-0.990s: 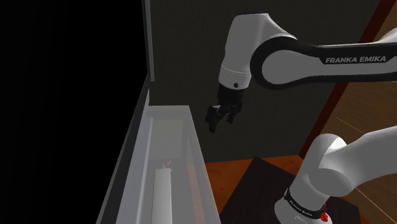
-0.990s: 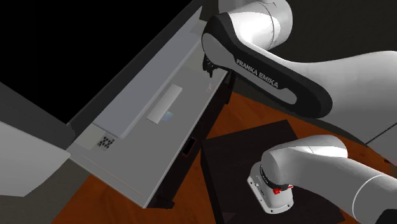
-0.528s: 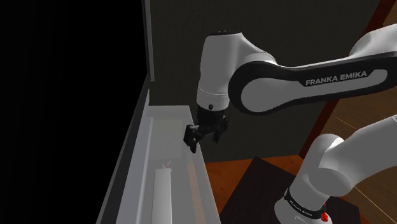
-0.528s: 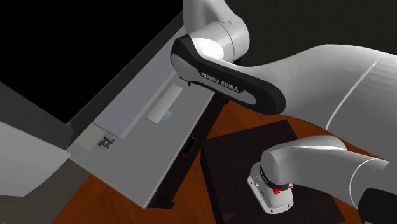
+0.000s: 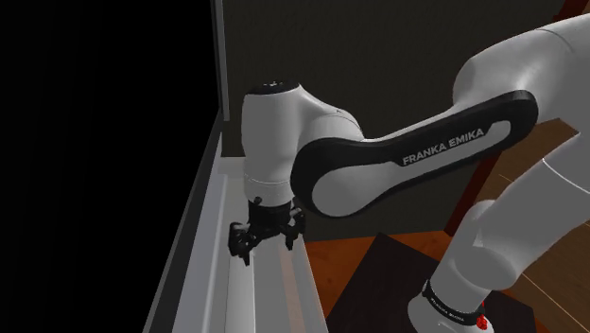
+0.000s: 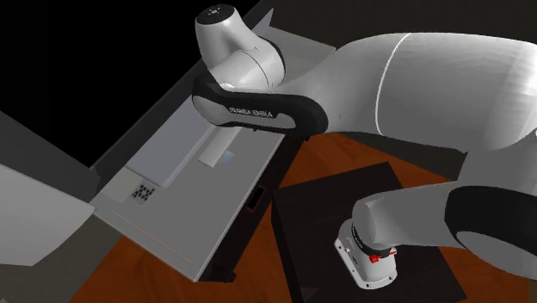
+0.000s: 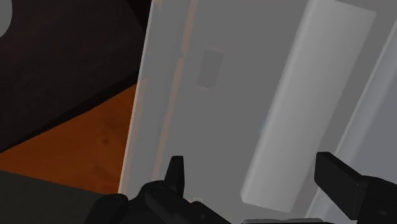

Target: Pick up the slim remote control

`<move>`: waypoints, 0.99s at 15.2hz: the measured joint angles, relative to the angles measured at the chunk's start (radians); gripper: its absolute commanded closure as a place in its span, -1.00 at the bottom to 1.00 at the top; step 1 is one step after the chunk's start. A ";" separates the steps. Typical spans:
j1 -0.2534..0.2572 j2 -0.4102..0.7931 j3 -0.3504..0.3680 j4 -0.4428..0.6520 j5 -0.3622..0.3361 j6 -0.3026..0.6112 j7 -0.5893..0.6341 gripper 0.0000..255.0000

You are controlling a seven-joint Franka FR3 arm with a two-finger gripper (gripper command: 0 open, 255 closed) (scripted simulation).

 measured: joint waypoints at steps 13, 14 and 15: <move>-0.019 0.358 0.124 0.095 -0.268 0.134 0.353 -1.00; -0.018 0.363 0.123 0.094 -0.272 0.142 0.357 1.00; -0.017 0.365 0.123 0.094 -0.274 0.146 0.358 1.00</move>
